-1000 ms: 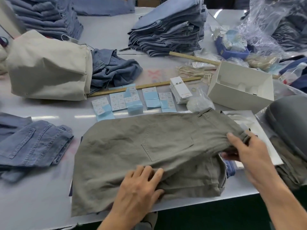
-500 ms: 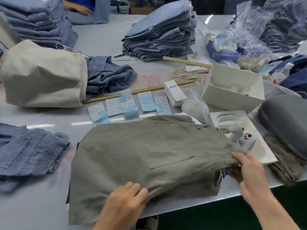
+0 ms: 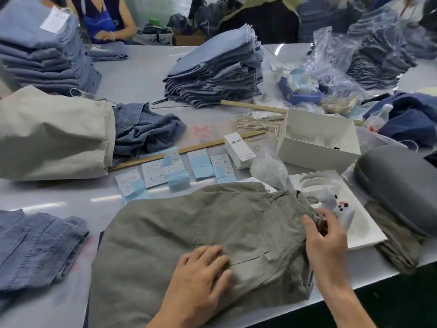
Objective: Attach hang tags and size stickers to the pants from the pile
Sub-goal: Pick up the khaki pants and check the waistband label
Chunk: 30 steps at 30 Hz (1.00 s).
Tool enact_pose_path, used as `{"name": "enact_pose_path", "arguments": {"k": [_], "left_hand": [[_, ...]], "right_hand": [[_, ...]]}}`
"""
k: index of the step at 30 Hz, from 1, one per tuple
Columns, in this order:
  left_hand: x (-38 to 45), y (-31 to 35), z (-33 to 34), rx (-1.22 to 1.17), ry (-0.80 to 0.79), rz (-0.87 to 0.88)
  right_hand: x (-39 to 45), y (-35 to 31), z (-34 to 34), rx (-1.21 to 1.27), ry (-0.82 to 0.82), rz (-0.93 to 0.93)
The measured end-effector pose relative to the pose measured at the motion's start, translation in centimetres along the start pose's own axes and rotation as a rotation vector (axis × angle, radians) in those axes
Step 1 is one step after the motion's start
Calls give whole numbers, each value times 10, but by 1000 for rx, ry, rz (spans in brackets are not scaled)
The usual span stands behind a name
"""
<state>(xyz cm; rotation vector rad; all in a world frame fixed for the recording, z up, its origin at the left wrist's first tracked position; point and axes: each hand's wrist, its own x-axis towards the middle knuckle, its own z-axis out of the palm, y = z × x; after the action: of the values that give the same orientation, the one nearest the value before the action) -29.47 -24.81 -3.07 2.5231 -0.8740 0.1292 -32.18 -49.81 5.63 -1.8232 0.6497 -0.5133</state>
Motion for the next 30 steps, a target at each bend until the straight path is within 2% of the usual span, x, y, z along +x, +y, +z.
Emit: {"name": "enact_pose_path", "arguments": {"k": [3, 5, 9, 10, 12, 14, 16, 18, 20, 23, 26, 28, 30], "left_hand": [[24, -4, -10, -306, 59, -198], [48, 1, -14, -531, 52, -266], [113, 24, -20, -1126, -38, -396], [127, 26, -20, -1195, -62, -399], [149, 25, -19, -1109, -106, -284], [164, 21, -17, -940, -175, -139], [175, 21, -13, -828, -166, -68], [174, 27, -8, -794, -69, -76], [168, 35, -1, -747, 52, -56], [163, 44, 9, -661, 197, 6], [157, 52, 15, -592, 306, 37], [152, 56, 14, -577, 372, 59], [143, 60, 11, -541, 443, 73]], "right_hand": [[-17, 3, -6, -61, 78, -21], [-29, 7, -5, -106, 88, -70], [-46, 5, 4, -235, 40, -323], [-49, 6, 7, -233, -10, -367], [-57, 7, 12, -236, -133, -435], [-64, 9, 15, -254, -188, -455], [-62, 11, 10, -172, -226, -364], [-50, 7, 1, 56, -347, -133], [-26, 1, -6, 165, -358, -28], [21, -7, -7, 94, -388, -16], [71, 1, -13, -85, -607, 55], [92, 8, -23, -61, -739, 159], [104, 18, -34, -35, -804, 169]]}}
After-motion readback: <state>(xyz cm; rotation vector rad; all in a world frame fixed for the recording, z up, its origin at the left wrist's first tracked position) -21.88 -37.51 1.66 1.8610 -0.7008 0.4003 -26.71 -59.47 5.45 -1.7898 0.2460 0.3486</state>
